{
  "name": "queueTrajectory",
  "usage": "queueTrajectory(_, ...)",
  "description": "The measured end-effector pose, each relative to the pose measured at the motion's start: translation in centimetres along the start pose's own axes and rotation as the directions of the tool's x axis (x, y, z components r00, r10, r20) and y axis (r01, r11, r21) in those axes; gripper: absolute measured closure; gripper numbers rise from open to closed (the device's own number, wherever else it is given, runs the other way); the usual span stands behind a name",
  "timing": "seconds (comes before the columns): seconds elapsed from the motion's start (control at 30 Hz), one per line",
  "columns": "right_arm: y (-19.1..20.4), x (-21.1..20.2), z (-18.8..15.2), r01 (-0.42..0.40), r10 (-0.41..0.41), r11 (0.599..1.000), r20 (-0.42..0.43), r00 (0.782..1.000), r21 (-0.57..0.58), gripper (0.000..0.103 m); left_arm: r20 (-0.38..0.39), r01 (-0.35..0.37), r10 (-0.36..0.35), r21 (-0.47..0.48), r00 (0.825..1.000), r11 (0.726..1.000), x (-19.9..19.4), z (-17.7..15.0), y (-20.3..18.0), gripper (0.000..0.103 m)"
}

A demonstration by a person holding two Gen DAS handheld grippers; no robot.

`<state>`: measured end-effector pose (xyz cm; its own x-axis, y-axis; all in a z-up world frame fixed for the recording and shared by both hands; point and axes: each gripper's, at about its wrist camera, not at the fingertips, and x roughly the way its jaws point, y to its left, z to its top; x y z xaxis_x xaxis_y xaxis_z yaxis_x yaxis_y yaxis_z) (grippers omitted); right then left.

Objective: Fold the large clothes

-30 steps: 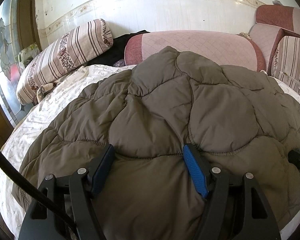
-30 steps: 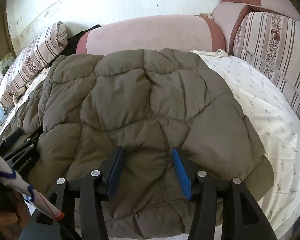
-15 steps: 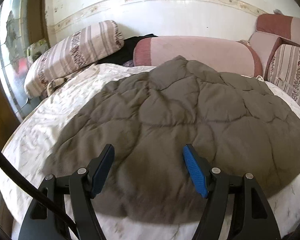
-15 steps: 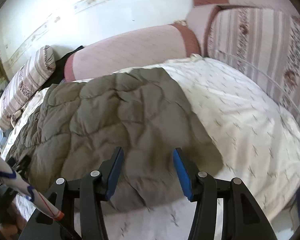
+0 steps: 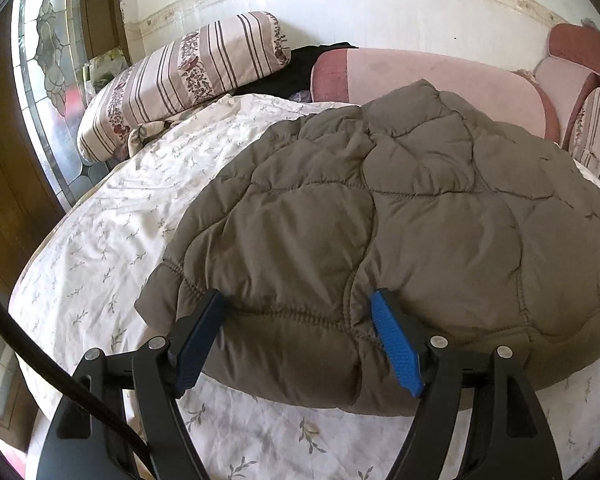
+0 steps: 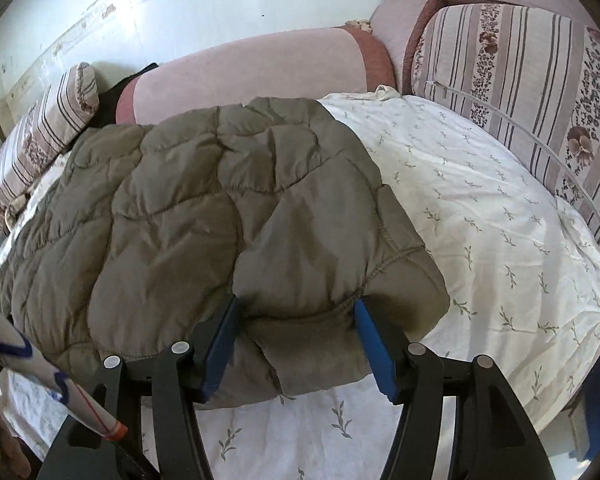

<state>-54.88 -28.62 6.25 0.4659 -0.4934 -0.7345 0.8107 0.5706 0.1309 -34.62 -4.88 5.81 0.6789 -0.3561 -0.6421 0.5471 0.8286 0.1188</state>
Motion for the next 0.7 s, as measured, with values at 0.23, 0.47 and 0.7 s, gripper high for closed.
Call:
queueTrajectory(0.23,2.3,-3.5,-0.5,0.045,-0.031,0.995,0.161,0.986,-0.089,0.038,0.003,-0.006,0.006,0.002,1.000,1.000,0.0,-0.1,-0.1,0.027)
queueTrajectory(0.47,5.6,-3.3,-1.2,-0.052,0.079,0.982,0.141,0.987,-0.180,0.039,0.008,-0.009,0.009,0.008,1.000,1.000,-0.1,-0.1,-0.2,0.027)
queueTrajectory(0.7,7.1,-1.0,-1.9,-0.047,0.062,0.976,0.067,0.996,-0.213,0.039,0.015,-0.014,0.014,0.010,1.000,1.000,-0.2,0.0,-0.4,0.027)
